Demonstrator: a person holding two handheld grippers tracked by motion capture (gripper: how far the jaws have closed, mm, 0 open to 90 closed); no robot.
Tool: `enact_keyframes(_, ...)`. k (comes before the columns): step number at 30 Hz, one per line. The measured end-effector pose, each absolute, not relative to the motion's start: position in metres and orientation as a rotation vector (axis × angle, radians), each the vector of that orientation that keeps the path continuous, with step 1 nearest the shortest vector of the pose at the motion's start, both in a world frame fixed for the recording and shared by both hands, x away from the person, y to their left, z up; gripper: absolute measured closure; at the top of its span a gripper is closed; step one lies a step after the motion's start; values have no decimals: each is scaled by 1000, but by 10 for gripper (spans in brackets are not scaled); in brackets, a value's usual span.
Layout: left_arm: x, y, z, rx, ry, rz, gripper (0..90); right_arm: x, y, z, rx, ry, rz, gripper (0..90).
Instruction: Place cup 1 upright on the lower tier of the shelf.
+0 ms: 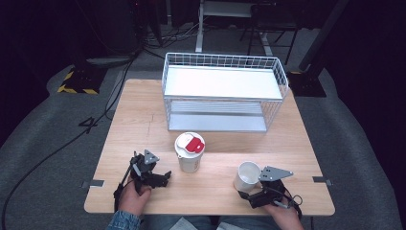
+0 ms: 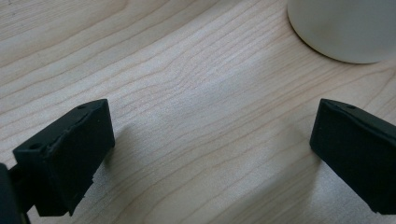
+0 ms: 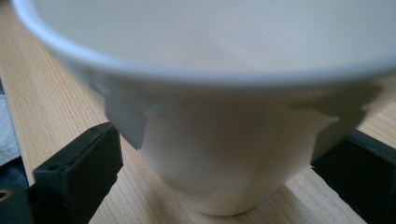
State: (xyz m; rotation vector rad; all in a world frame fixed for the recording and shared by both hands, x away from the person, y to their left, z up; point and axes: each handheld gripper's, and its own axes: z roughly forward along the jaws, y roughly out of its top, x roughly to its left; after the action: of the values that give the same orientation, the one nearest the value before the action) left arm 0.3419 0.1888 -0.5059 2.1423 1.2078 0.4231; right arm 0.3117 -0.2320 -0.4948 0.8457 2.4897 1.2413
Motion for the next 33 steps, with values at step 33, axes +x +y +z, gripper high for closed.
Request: enact_keyframes(33, 342, 189, -506, 2142, 1208, 423, 3, 308, -229, -497, 798, 2450, 1270, 237)
